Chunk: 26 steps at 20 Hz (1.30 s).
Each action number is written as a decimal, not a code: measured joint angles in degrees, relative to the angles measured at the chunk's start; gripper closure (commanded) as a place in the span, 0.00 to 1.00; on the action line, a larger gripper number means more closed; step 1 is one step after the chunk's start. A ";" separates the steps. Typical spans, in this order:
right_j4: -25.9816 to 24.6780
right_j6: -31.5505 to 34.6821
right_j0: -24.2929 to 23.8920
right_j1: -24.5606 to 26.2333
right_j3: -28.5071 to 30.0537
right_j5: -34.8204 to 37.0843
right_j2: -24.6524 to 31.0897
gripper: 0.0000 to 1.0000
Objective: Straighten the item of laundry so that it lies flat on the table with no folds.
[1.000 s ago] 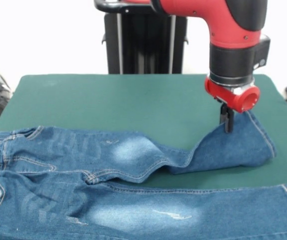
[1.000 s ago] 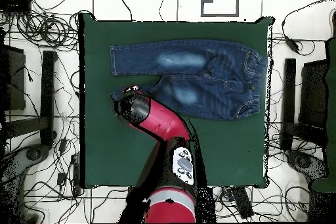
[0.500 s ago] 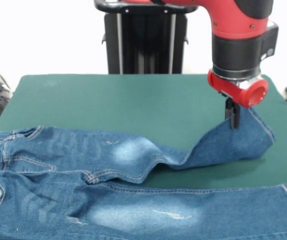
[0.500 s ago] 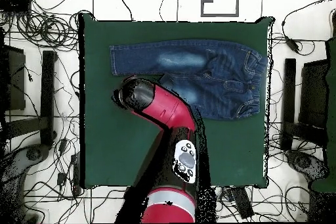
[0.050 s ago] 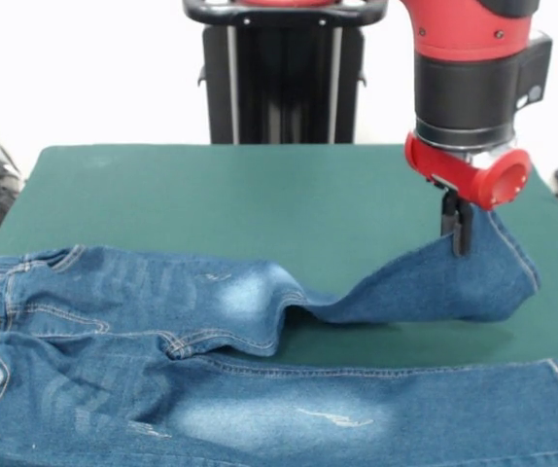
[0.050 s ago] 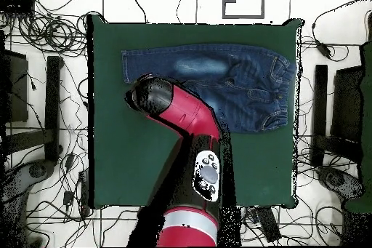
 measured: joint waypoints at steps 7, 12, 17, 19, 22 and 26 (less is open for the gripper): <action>0.02 0.63 1.46 0.79 -2.19 0.48 -2.04 1.00; -0.48 5.96 6.39 5.16 -7.03 5.65 -8.60 1.00; -1.24 14.13 10.54 10.61 -12.68 16.72 -13.72 1.00; -1.65 16.90 11.24 12.27 -14.43 21.30 -14.54 1.00; -2.78 19.85 11.32 14.20 -16.63 27.43 -14.93 1.00; -4.75 21.21 10.50 16.36 -19.23 34.16 -15.50 1.00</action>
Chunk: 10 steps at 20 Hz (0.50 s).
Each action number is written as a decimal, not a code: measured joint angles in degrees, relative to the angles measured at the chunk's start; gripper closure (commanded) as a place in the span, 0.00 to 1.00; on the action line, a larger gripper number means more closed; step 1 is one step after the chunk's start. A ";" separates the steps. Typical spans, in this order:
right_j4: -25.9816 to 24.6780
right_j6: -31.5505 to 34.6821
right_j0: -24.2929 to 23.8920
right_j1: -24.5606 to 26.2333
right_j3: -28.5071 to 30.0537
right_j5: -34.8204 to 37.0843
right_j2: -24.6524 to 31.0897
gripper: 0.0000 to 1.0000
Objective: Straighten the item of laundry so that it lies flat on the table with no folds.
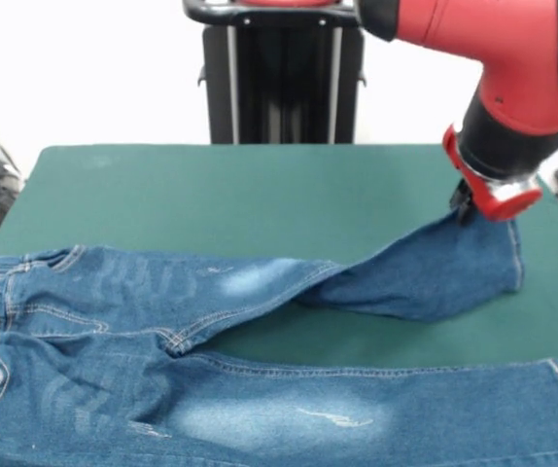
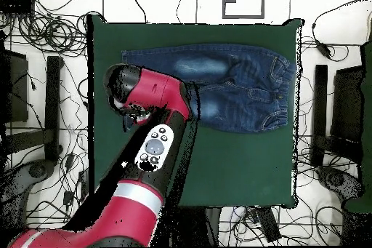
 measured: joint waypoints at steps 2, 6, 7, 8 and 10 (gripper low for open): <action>-0.58 0.00 -0.35 0.52 -0.71 1.27 -0.30 1.00; -1.01 0.00 -1.28 1.21 -2.07 2.55 -0.47 1.00; -1.03 0.00 -1.47 1.21 -2.26 2.54 -0.48 1.00; -1.03 0.00 -1.64 1.21 -2.44 2.54 -0.49 1.00; -1.03 0.00 -1.83 1.20 -2.71 2.54 -0.49 1.00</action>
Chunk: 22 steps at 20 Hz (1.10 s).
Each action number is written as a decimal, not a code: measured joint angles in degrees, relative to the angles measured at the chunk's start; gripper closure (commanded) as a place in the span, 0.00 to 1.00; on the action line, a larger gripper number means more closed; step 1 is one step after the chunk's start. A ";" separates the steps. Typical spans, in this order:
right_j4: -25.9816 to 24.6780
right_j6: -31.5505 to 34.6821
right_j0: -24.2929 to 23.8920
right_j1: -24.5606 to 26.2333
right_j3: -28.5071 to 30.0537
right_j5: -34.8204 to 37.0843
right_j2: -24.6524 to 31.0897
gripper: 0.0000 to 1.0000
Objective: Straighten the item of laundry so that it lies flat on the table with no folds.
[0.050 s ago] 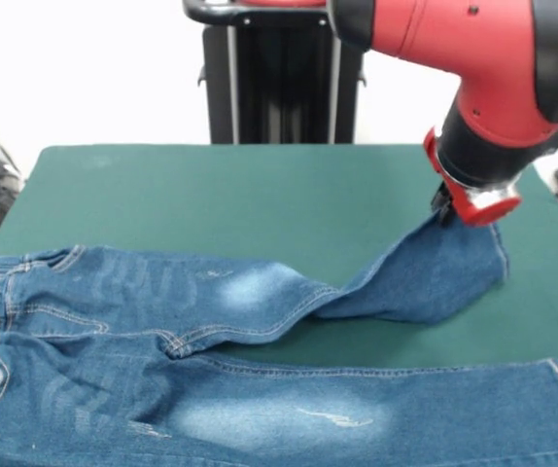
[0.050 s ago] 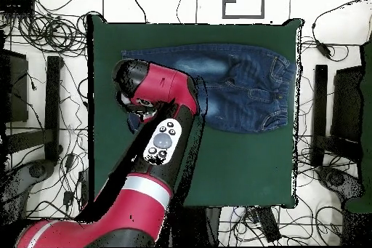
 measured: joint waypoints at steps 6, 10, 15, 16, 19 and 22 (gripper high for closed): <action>-0.01 0.00 -0.12 -0.01 -0.72 0.15 0.01 1.00; 0.10 0.01 -0.26 0.06 -2.30 1.23 0.01 1.00; 1.14 0.14 -1.04 0.35 -5.04 3.23 0.00 1.00; 1.50 0.31 -1.52 0.54 -6.23 4.01 0.00 1.00; 1.99 0.78 -2.42 1.17 -8.47 5.16 -0.02 1.00; 2.50 1.82 -3.57 2.74 -11.87 6.68 -0.01 1.00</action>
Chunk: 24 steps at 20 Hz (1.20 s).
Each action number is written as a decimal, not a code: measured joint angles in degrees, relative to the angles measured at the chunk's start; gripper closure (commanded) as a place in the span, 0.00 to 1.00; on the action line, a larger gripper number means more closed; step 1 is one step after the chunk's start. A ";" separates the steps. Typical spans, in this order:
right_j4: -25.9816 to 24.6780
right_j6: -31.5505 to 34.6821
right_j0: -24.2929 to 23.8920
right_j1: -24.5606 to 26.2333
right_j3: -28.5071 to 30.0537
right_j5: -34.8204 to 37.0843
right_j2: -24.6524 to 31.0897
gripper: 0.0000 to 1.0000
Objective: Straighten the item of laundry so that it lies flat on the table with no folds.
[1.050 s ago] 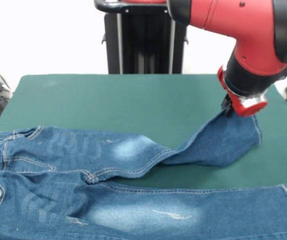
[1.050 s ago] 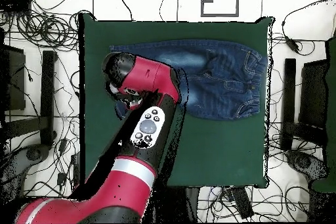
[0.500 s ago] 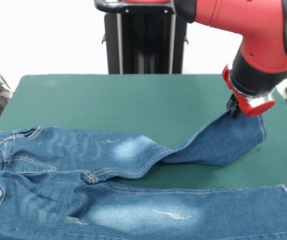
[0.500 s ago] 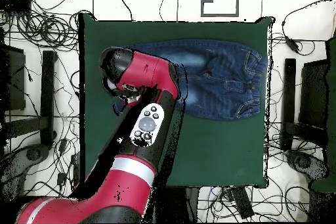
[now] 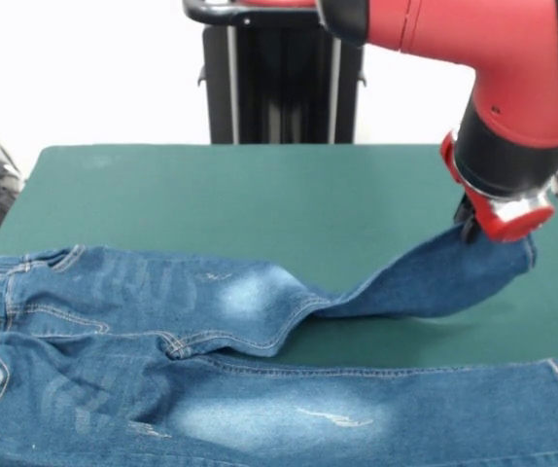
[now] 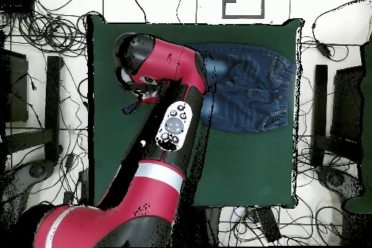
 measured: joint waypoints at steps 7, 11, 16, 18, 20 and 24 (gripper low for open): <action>0.24 2.25 -1.08 3.45 -5.69 2.70 -0.04 1.00; 0.26 3.06 -1.12 5.15 -7.72 2.76 -0.07 1.00; 0.26 3.95 -1.13 7.13 -10.25 2.86 -0.11 1.00; 0.25 4.17 -1.13 7.68 -10.94 2.86 -0.14 1.00; 0.24 4.41 -1.13 8.19 -11.63 2.95 -0.14 1.00; 0.15 4.77 -1.13 9.05 -12.99 2.94 -0.59 1.00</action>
